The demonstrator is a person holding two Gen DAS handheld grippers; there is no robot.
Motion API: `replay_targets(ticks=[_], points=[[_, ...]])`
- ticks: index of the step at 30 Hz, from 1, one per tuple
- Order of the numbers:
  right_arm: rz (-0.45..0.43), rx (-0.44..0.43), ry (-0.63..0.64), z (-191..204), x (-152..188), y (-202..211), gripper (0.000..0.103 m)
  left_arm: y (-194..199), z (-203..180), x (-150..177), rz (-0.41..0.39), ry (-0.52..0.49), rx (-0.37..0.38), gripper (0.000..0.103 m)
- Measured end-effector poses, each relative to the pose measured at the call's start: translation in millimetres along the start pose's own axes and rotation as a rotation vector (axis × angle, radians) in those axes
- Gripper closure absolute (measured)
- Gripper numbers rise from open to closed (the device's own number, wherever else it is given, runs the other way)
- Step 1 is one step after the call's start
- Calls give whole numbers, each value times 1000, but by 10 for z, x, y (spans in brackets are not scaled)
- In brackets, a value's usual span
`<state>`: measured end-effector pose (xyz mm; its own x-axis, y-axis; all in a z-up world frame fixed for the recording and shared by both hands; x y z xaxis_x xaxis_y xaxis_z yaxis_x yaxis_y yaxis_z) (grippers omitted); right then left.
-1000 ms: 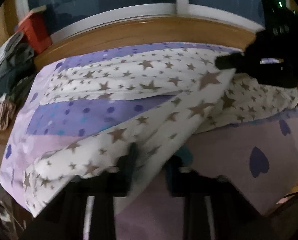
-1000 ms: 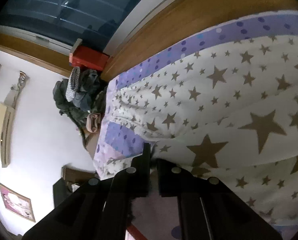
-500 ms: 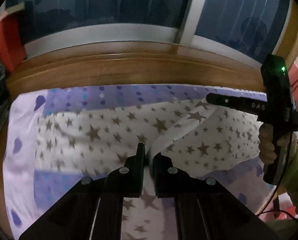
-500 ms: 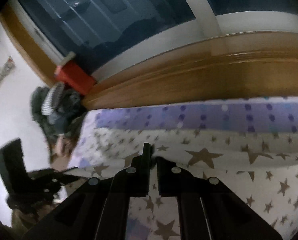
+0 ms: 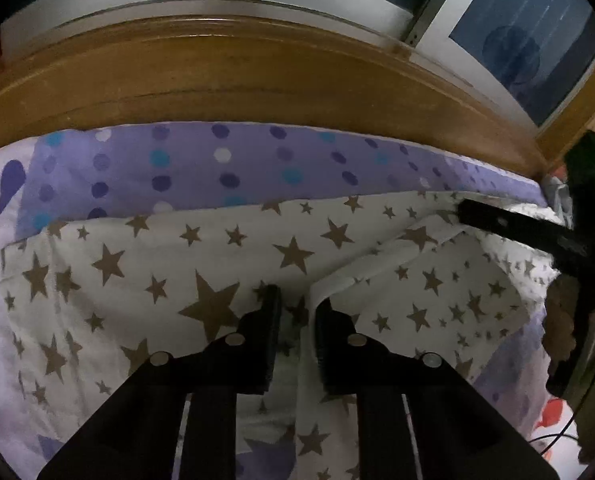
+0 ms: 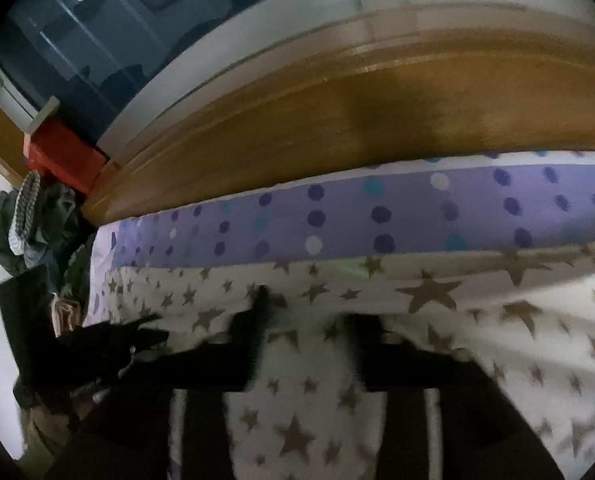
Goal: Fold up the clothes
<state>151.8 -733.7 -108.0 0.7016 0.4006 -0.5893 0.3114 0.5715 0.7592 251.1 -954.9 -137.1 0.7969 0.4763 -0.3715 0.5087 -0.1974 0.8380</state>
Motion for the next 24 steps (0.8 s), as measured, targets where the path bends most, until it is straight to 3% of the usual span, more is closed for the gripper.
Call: replay_targets(ticks=[2,8,10,16,24], points=[[-15,32,12,85,53,146,43,24,7,9,13,13,4,84],[-51,115,43,318,338,494,39,206,87,102,29,62,7,71],[-44,104,68,392,465,536,39,328,149,173,21,85,3,66],[-51,-22,109,783,812,554,39,653,286,505,5,94,-41,64],[40,-145,76,1262,1155,252,39,827,416,727,21,55,-8,64]])
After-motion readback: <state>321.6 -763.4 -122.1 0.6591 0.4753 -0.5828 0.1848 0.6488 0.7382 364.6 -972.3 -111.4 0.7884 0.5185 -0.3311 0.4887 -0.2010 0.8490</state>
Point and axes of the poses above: each gripper's, at about its wrist camera, not at the fingertips, and y roughly against the way its jaws point, z to its left, x to its underside, the point moved 1 cm from there along -y, roughly the way its jaws point, and after that the axes turned 13 degrees about y, right-handed, at the moved point
